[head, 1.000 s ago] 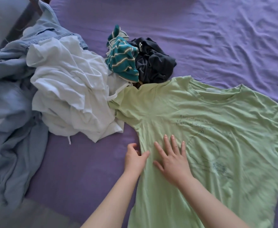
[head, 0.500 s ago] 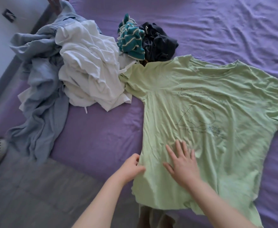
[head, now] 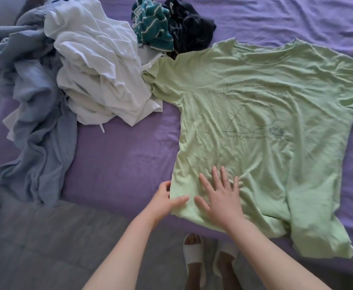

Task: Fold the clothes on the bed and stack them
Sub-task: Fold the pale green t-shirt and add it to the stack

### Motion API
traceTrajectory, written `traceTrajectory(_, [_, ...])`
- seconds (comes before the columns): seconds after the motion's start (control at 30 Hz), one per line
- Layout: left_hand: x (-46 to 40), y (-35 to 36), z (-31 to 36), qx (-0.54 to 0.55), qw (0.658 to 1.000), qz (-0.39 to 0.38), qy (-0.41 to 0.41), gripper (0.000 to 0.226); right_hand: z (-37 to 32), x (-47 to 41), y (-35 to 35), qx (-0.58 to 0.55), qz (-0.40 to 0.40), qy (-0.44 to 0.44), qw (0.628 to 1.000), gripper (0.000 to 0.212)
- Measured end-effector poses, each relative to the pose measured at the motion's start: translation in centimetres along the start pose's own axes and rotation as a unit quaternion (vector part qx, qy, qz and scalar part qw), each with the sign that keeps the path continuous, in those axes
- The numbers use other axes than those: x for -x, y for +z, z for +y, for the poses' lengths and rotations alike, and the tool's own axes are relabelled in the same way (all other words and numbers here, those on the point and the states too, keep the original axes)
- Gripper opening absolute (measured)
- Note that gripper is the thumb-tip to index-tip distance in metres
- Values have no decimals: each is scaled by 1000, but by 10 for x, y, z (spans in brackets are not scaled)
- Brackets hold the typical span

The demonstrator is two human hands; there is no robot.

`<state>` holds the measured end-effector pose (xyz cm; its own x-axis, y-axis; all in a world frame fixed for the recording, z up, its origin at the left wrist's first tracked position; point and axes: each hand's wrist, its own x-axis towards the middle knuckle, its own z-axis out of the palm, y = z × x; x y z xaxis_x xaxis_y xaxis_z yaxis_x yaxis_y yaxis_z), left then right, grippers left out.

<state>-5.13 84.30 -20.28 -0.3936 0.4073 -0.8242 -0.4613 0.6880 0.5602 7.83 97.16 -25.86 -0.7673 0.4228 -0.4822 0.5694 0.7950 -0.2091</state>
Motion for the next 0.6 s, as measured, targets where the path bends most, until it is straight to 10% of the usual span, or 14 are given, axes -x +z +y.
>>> traceTrajectory(0.17, [19,-1,-14,-13,995,-95,16,38,0,13,5,1,3,35,999,69])
traceTrajectory(0.47, [21,-16,-35,-212,968,135,-8,38,-5,47,6,-41,-38,66,996,63])
traceTrajectory(0.6, [19,-8,-38,-396,891,223,4,37,18,73,-4,-50,-25,36,998,56])
